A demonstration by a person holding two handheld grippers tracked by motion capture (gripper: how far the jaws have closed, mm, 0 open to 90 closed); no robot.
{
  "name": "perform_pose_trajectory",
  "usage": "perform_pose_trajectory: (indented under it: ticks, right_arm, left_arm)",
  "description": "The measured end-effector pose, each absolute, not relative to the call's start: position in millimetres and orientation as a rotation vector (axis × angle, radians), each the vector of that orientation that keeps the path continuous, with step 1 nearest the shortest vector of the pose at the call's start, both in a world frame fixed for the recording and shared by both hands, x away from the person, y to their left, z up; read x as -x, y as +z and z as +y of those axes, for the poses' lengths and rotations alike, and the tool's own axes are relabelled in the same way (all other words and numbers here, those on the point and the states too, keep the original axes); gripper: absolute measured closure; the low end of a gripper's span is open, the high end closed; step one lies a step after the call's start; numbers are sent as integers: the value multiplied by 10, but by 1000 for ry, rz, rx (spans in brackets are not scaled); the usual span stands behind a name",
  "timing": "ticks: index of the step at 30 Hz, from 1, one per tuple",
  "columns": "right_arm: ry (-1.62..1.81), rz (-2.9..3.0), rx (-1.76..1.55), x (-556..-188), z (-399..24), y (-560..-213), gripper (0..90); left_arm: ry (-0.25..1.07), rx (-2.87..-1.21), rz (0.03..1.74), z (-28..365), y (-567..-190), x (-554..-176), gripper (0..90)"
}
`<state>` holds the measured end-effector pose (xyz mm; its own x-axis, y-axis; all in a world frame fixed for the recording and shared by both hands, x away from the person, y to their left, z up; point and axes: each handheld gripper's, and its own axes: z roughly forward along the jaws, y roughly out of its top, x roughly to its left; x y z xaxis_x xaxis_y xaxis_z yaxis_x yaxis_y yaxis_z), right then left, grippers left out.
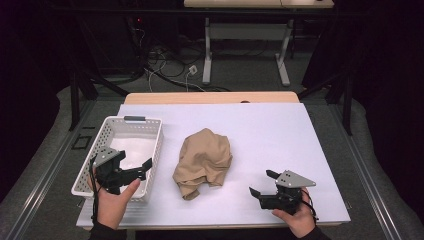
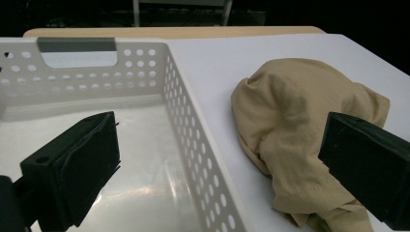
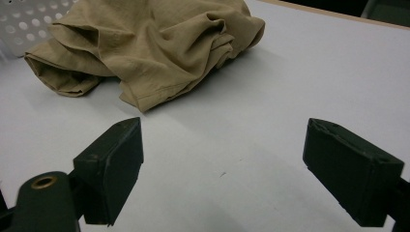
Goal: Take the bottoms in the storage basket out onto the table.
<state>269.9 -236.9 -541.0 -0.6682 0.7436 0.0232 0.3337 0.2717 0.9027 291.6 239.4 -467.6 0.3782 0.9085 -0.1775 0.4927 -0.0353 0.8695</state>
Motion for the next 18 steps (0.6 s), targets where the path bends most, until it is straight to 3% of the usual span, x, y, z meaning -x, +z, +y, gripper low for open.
perform_pose_trajectory:
  ticks: [18]
  right_arm:
    - [1374, 2138, -969, -2699, -2373, -5405, 141]
  left_arm:
    - [526, -1658, 1288, 2538, -4852, -2951, 8]
